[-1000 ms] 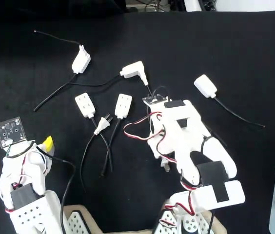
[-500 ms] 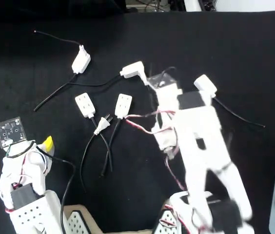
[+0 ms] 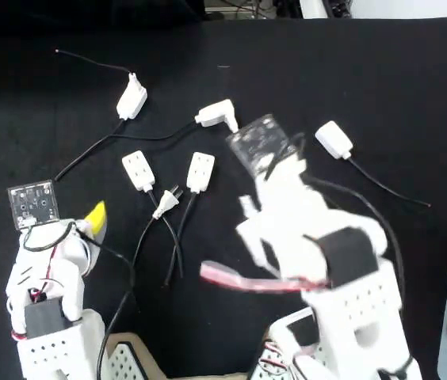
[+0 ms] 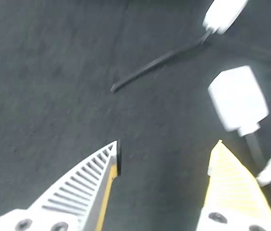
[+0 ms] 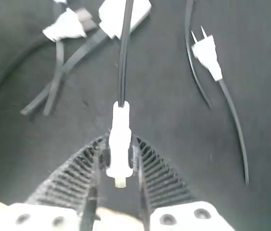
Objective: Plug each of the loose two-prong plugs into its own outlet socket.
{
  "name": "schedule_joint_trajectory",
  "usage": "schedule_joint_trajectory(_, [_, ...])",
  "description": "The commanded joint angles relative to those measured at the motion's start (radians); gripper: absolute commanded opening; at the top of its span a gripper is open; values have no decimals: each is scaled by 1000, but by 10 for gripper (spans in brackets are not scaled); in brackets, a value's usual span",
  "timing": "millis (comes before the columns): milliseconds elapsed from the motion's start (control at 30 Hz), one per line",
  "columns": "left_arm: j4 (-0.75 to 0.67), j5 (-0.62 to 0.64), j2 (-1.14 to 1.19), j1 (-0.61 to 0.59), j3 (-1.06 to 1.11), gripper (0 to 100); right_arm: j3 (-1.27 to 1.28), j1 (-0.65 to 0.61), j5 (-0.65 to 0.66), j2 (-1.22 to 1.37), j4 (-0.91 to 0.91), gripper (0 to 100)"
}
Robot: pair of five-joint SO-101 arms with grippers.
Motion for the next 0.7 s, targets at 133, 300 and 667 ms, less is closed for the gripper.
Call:
schedule_joint_trajectory(133, [-15,120,-9,186,-202,300,51,-221,-107,-90,-199,11])
schedule_joint_trajectory(300, [-17,132,-9,271,-225,300,225,-313,-115,-97,-376,11])
schedule_joint_trajectory(667, [144,127,-9,418,-340,300,409,-388,-107,-90,-611,11])
